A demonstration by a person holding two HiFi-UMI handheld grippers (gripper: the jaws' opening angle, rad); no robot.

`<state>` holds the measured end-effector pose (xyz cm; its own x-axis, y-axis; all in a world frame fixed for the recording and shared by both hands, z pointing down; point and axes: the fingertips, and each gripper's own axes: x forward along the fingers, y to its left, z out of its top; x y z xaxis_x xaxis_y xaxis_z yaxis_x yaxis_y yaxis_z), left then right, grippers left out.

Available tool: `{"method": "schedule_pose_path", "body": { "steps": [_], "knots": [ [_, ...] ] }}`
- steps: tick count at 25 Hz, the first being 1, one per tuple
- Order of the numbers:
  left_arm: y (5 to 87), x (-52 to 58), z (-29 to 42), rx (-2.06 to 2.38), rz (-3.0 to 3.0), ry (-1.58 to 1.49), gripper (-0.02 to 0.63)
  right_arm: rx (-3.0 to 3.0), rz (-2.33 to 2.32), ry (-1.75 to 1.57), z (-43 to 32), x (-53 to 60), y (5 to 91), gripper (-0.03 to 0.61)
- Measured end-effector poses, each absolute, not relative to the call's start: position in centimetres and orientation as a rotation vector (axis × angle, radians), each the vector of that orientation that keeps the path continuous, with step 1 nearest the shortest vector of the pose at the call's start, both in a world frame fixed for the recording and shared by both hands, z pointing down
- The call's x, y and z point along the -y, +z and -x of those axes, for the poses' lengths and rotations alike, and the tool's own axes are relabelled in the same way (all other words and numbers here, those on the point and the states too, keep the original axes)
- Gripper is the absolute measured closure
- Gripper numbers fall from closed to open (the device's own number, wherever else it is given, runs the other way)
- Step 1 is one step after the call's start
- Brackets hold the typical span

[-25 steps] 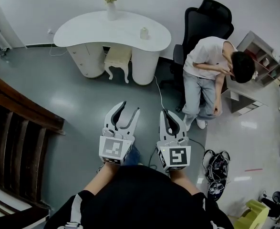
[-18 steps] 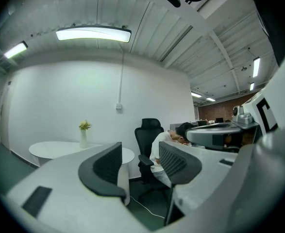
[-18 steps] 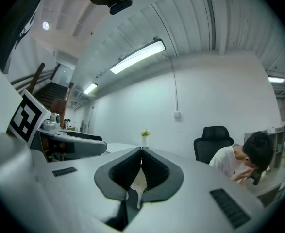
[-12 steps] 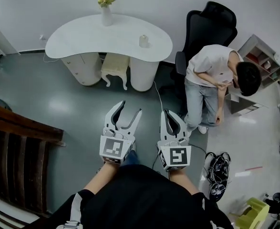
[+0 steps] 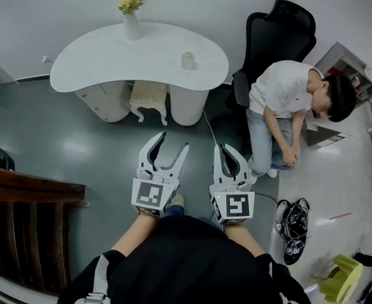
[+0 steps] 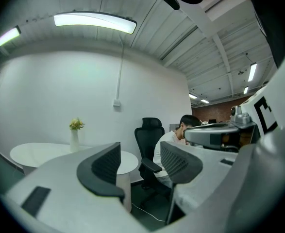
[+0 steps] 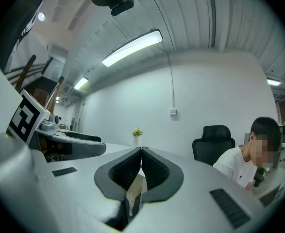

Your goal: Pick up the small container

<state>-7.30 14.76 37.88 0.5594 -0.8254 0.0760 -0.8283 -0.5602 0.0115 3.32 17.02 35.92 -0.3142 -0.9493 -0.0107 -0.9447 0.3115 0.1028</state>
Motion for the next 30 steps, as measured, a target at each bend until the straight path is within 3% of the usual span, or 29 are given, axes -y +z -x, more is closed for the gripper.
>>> {"method": "schedule_pose_path", "body": {
  "steps": [30],
  "knots": [
    [38.5,1.4,6.9,1.469,-2.732,0.08,0.359,2.541,-1.766,-0.177,-2.6,-0.7,35.9,0.555]
  ]
}}
